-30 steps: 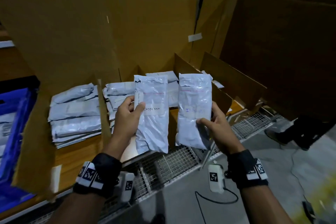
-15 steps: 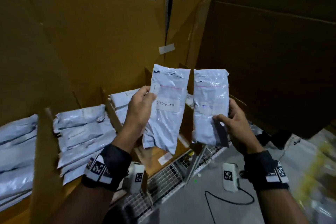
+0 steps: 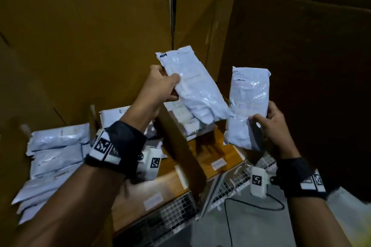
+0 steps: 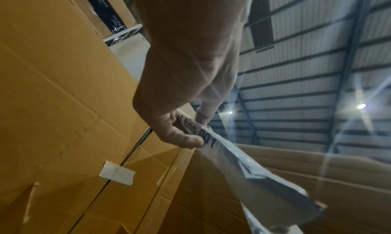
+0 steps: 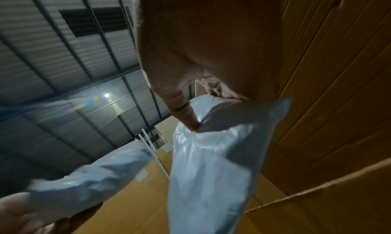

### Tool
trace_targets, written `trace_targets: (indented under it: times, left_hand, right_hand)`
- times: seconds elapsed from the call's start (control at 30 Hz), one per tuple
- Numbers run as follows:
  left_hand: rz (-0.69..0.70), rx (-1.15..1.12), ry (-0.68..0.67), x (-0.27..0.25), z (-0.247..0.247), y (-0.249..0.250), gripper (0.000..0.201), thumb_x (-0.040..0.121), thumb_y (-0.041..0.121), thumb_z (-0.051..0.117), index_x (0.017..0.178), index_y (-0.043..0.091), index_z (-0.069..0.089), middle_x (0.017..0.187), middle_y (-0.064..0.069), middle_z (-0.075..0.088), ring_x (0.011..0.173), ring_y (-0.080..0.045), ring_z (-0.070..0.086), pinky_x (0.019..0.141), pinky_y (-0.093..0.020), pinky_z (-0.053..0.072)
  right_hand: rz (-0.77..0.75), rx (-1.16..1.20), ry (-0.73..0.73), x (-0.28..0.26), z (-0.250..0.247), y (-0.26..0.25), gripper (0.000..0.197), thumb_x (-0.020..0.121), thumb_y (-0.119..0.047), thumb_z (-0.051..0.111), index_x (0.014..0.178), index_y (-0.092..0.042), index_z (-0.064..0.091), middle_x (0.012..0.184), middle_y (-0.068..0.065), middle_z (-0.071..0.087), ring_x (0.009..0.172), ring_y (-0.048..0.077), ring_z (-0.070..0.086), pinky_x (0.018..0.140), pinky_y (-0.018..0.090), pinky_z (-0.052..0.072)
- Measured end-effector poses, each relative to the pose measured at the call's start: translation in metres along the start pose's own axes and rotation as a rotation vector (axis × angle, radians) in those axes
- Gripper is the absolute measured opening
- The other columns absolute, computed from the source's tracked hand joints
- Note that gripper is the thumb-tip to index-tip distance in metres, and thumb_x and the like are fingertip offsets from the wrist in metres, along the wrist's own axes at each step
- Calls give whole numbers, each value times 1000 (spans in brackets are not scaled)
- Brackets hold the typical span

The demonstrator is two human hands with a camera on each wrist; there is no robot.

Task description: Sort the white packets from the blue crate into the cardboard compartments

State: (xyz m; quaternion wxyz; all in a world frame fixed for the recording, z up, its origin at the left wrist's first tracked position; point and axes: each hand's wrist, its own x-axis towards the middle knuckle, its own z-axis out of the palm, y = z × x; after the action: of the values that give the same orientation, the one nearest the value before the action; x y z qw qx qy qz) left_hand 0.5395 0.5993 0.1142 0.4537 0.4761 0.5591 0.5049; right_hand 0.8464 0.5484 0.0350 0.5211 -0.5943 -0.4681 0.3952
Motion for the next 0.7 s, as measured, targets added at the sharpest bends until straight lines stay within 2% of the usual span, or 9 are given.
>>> trace_targets:
  times: [0.03,0.1,0.2,0.3,0.4,0.47,0.57,0.63,0.7]
  left_hand:
    - [-8,-8,25,9,14,1,49,95,15,69,132,22,37,120,-5,64,96,-22,74,65,-36,65]
    - [-14,16,99,27,46,-1,63,90,13,74,130,28,29,130,-11,59,100,-33,75,68,-45,67]
    - [-61,82,187,54,95,-11,91,93,4,74,146,35,8,124,-14,59,92,-34,75,67,-49,67]
    - [-165,10,291,85,133,-25,125,89,-8,73,158,47,-16,113,-13,54,85,-33,70,69,-55,66]
    - [-257,-11,425,111,155,-42,124,92,-11,67,162,36,-24,106,-3,54,86,-32,72,75,-52,66]
    - [-318,-130,490,126,162,-60,112,96,-13,58,164,24,-23,110,-11,62,84,-29,72,78,-46,66]
    - [-398,-322,632,155,160,-91,105,95,-17,50,166,22,-17,135,-17,60,75,-24,72,61,-37,65]
    - [-424,-318,718,181,154,-119,89,92,-15,49,167,10,7,131,-19,63,70,-22,72,52,-32,62]
    - [-481,-296,743,194,154,-135,57,93,-11,53,149,-1,44,122,-19,69,67,-22,74,48,-27,58]
  right_hand:
    - [-1,-16,-7,19,-9,2,48,97,-2,65,139,-23,54,131,0,68,117,20,67,95,47,57]
    - [-8,-25,-22,53,-27,3,44,99,-3,64,136,-23,55,129,-1,67,115,16,65,94,43,55]
    - [11,-36,-31,95,-50,7,40,99,-1,61,135,-16,54,123,0,64,100,7,62,78,31,51]
    - [52,-97,-132,133,-62,6,36,98,1,61,127,-17,52,119,4,63,90,6,59,70,29,46]
    - [92,-94,-229,164,-64,8,37,98,5,59,127,-16,50,109,1,62,86,6,59,64,26,44]
    - [121,-83,-299,178,-62,7,36,99,5,58,127,-16,47,102,-4,60,84,7,59,62,25,43]
    - [202,-12,-406,198,-58,11,37,102,3,56,133,-15,47,108,-2,64,93,16,66,66,31,51]
    - [256,31,-454,210,-54,16,38,104,0,55,137,-17,46,118,4,67,101,22,70,69,36,55]
    - [293,63,-499,220,-49,22,39,106,-4,53,141,-18,45,129,7,66,108,26,71,74,39,58]
